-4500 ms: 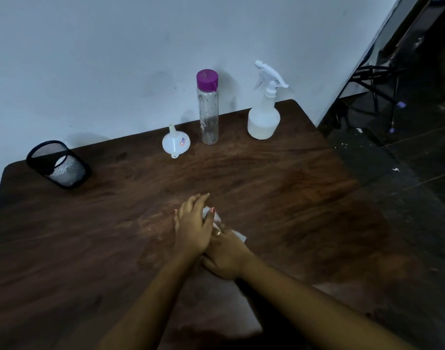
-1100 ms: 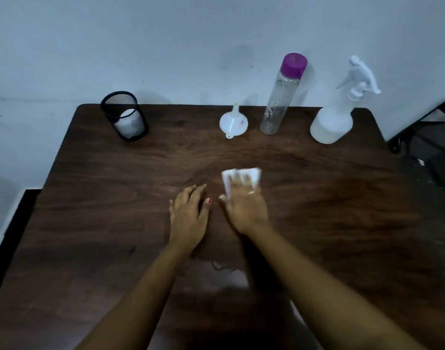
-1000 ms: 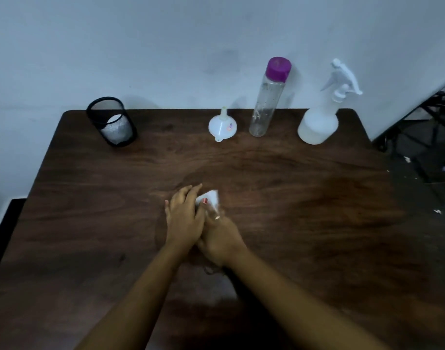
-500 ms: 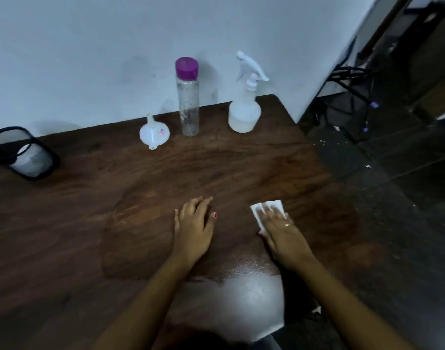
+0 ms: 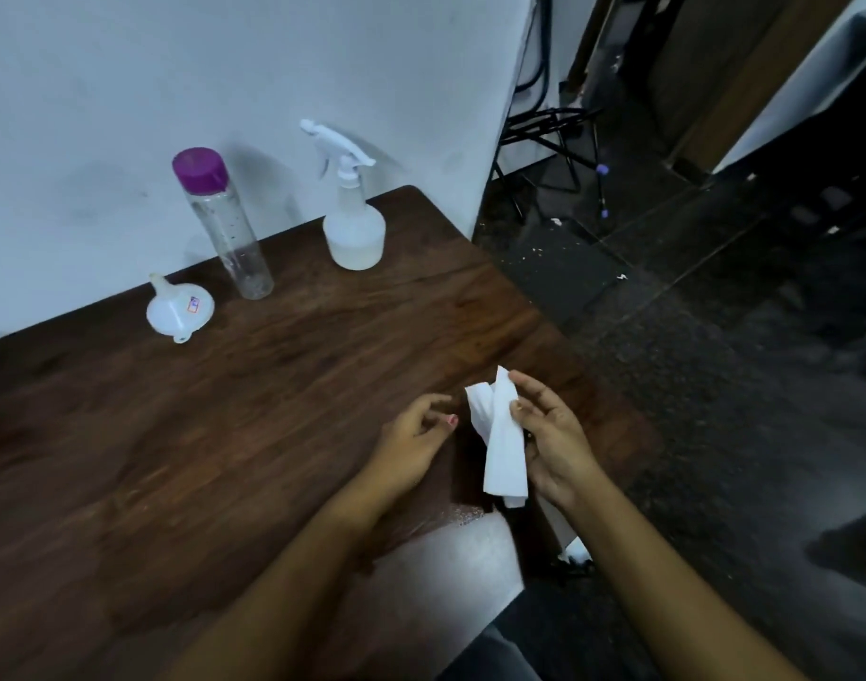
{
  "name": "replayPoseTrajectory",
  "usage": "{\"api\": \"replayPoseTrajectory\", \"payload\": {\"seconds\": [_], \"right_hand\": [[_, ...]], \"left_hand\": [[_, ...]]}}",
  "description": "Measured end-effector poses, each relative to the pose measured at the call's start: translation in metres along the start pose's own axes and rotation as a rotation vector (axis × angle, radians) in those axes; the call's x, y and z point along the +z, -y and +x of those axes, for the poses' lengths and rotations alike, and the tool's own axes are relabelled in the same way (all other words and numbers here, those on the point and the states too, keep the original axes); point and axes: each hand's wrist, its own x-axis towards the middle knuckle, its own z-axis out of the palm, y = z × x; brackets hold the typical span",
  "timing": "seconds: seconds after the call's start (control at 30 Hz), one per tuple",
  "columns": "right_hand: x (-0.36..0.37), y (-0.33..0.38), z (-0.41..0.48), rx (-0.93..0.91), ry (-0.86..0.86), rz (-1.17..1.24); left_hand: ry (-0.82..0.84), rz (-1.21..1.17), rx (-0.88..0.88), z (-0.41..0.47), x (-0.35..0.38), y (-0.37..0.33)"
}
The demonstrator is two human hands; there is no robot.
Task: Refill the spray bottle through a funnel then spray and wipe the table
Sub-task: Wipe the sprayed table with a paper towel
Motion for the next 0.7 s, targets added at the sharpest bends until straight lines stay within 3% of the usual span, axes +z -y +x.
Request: {"api": "replayPoseTrajectory", "payload": {"seconds": [0.1, 0.23, 0.5, 0.7], "right_hand": [[0.005, 0.007, 0.000, 0.049, 0.015, 0.196], [0.002, 0.010, -0.002, 0.048, 0.043, 0.306], [-0.029, 0.008, -0.004, 0.147, 0.069, 0.089], [-0.051, 0.008, 0.002, 0.099, -0.051, -0.089]], "left_hand": [[0.179, -0.250, -0.105, -0.003, 0.020, -0.020], [0.094, -0.329, -0.098, 0.001, 0.037, -0.024], [0.068, -0.339, -0.101, 0.017, 0.058, -0.032], [0.113, -0.314, -0.114, 0.023, 0.083, -0.037]]}}
